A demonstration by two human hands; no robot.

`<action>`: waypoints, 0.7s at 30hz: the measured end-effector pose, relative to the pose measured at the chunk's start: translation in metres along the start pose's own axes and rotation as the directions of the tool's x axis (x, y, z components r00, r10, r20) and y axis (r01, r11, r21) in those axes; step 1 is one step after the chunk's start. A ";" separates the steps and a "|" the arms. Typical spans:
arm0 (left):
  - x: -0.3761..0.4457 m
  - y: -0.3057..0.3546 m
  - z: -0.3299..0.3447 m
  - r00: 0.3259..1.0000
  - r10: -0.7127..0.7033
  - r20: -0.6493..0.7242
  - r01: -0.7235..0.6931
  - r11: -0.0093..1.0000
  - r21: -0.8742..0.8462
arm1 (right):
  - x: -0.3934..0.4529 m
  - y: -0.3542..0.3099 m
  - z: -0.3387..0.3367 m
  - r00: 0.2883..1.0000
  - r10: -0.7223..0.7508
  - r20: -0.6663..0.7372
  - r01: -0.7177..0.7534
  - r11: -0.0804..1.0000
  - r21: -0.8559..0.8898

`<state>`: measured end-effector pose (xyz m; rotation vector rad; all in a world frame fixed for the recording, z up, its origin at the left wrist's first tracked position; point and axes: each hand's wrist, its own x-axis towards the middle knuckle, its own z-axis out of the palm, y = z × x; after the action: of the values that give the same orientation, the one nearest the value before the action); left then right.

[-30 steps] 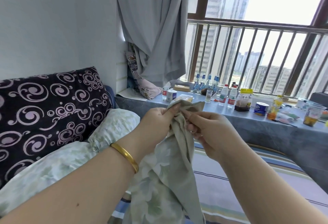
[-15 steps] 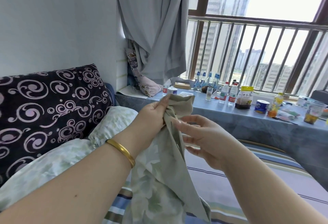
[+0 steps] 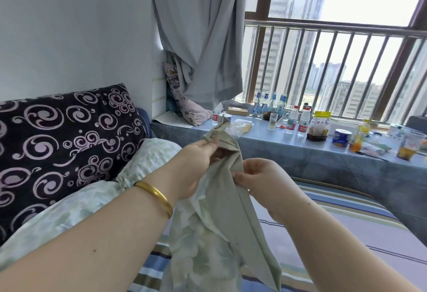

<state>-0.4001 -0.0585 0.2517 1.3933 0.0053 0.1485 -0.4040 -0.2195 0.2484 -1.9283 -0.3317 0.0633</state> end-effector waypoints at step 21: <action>-0.031 -0.039 0.024 0.976 0.149 -0.161 -0.023 0.799 0.600 | 0.001 0.006 0.015 0.961 0.275 0.012 -0.208 0.696 0.687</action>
<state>-0.4247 -0.0920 0.2156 2.0108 0.1710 0.3909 -0.4048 -0.2077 0.2379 -1.2081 0.0288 0.2384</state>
